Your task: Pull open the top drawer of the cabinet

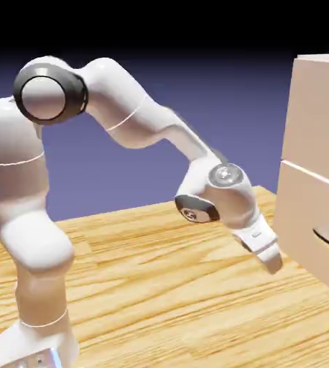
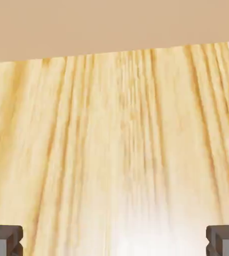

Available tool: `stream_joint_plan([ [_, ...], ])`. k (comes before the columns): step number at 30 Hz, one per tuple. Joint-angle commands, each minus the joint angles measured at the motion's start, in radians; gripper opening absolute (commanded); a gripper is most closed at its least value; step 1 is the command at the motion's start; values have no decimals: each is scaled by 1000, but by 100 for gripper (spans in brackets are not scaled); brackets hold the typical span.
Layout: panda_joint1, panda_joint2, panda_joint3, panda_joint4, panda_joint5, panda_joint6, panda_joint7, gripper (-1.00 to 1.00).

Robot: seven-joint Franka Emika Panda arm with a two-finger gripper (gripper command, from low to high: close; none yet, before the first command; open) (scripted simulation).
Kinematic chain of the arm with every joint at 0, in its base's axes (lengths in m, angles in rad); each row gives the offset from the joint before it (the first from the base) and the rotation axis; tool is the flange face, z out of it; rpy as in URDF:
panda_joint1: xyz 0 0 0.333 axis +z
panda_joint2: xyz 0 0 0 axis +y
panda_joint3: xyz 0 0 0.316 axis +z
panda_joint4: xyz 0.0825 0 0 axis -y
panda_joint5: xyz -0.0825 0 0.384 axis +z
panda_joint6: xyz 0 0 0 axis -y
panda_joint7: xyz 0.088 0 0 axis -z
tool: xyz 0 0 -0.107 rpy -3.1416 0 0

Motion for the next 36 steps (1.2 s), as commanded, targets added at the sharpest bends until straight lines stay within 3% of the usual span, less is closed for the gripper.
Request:
stream_joint_plan([
  [1, 19, 28, -26, 15, 40, -10, -44, 0],
  [36, 559, 991, -923, 549, 1450, -350, -1566, 0],
])
